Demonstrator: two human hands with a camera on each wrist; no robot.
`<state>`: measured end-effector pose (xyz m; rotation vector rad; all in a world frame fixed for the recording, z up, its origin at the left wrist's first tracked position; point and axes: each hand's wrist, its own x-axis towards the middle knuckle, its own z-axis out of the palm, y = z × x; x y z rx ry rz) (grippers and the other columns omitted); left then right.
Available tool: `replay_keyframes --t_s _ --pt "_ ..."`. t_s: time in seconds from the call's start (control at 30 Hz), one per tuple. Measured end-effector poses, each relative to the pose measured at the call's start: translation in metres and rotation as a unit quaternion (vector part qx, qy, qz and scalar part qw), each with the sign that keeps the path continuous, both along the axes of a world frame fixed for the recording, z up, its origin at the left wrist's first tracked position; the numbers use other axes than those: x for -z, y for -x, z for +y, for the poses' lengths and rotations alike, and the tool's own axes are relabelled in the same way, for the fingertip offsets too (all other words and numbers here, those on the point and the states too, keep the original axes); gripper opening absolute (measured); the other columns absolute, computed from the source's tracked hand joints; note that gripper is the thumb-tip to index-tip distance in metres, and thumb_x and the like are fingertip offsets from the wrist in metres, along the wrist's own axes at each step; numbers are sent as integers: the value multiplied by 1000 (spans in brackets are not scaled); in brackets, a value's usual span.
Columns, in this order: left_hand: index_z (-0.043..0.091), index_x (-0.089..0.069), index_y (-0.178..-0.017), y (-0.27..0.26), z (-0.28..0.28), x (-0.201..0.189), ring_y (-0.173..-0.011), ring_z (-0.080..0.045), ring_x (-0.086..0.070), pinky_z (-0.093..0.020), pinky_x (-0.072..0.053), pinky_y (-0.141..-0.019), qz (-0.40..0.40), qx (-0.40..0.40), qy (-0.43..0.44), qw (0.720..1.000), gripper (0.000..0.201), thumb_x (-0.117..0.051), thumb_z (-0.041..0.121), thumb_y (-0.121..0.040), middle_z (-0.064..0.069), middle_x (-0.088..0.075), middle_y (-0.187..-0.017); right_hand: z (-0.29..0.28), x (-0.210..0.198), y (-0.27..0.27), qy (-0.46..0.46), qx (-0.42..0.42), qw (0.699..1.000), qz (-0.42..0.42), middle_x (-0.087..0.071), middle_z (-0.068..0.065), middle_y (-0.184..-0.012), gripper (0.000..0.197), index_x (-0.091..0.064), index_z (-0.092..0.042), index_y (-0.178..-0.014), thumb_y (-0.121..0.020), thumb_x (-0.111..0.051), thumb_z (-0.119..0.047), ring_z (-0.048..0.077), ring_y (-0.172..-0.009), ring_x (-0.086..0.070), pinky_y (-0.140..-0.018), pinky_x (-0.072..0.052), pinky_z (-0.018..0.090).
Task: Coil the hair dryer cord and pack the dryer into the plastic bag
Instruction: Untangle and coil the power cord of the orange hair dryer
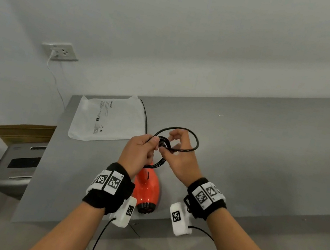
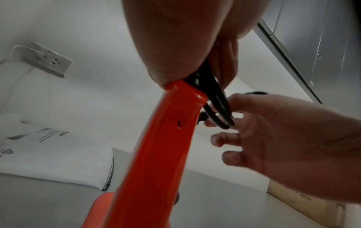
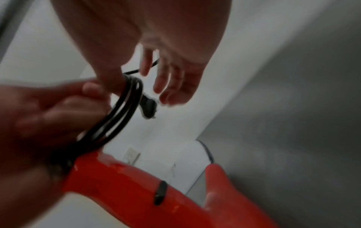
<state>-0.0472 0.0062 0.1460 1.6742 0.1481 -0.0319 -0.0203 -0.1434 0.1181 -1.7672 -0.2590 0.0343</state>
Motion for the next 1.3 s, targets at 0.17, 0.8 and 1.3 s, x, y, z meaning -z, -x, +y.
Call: replay_keyframes --t_s 0.17,0.8,1.3 --pt "6 -54 -73 -6 6 -5 -40 -9 -22 -20 -21 -40 19 0 31 999 34 -48 19 -104 7 -29 -47 -13 4 3 -88 -135 980 116 -67 25 -104 16 -63 -7 -109 -93 -63 -6 19 -72 -57 -58 -47 35" --pt "5 -51 -74 -14 6 -10 -42 -9 -18 -18 -19 -37 29 80 51 995 35 -48 21 -105 6 -27 -51 -35 34 15 127 -137 977 105 -64 -2 -68 11 -67 -16 -88 -97 -61 -19 1 -46 -54 -48 -45 17" --pt "7 -55 -71 -12 20 -7 -42 -8 -22 -18 -20 -38 36 53 58 996 31 -49 18 -99 3 -30 -54 -118 114 9 152 175 928 292 -71 14 -66 35 -65 -9 -62 -96 -55 -8 15 -29 -44 -29 -36 19"
